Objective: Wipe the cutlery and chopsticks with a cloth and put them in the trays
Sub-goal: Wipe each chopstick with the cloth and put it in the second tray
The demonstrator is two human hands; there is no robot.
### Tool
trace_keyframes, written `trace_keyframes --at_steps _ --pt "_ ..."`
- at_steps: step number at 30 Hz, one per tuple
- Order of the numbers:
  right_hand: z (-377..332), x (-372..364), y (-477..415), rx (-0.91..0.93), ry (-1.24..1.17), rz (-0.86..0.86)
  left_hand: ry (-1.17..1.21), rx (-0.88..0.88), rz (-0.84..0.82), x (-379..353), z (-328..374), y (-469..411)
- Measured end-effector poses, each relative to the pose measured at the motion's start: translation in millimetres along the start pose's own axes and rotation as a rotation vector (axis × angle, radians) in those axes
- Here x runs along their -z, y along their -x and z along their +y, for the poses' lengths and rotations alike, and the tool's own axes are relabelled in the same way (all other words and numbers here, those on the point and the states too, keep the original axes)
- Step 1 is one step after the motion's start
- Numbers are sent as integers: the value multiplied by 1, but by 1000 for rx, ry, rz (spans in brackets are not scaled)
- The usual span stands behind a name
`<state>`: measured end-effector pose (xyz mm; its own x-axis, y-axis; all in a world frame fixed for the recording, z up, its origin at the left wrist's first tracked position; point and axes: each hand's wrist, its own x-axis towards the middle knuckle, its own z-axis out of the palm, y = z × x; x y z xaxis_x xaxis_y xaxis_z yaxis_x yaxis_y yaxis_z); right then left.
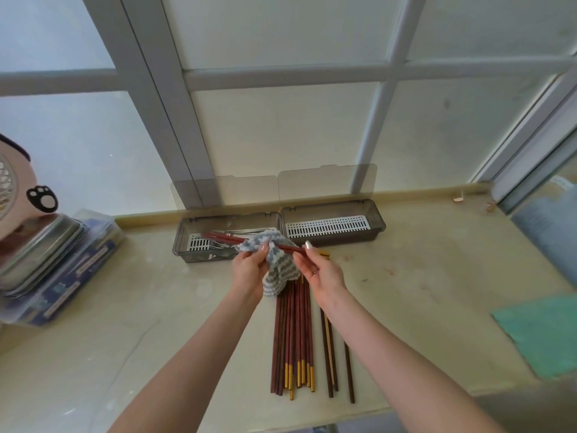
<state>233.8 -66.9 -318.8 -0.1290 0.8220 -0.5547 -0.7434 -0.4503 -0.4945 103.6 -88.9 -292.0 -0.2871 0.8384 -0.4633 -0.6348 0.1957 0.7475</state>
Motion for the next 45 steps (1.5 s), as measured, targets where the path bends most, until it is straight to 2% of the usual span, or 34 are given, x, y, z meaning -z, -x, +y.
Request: trace_keyframes --at_steps 3,4,8,10,13,16,18,23,25,28,30,36,38,41,43,45 --pt "0 10 2 -82 123 -90 -142 -49 93 4 5 -5" --pt "-2 13 3 -88 243 -129 -174 -56 115 5 7 -5" --pt "-12 14 12 23 1005 -315 -261 -61 171 8 12 -4" --pt "-12 12 17 41 1147 -429 -322 -35 164 7 15 -4" --pt "-6 10 22 55 1137 -428 -325 -5 199 9 34 -14" --pt "-4 16 26 82 1185 -418 -184 -70 266 14 67 -28" --pt "-3 15 28 79 1178 -415 -194 -101 253 14 72 -31" --pt "8 -8 22 76 1085 -303 -422 2 117 -3 11 -4" --pt "7 -8 21 17 1017 -355 -434 17 121 -2 4 -2" --pt "-1 6 21 -123 848 -553 -426 12 131 4 17 -10" --pt "-3 11 20 -144 745 -577 -386 3 129 4 22 -12" --pt "14 4 17 21 558 -334 -412 -17 -38 -8 4 8" --pt "18 3 16 92 613 -213 -417 -20 -90 -10 -2 13" --pt "19 8 11 191 833 -14 -430 10 -118 -6 -8 14" --pt "17 11 8 231 951 11 -555 -16 -59 -3 -10 7" --pt "10 7 5 293 929 -30 -721 -79 12 -2 -11 1"
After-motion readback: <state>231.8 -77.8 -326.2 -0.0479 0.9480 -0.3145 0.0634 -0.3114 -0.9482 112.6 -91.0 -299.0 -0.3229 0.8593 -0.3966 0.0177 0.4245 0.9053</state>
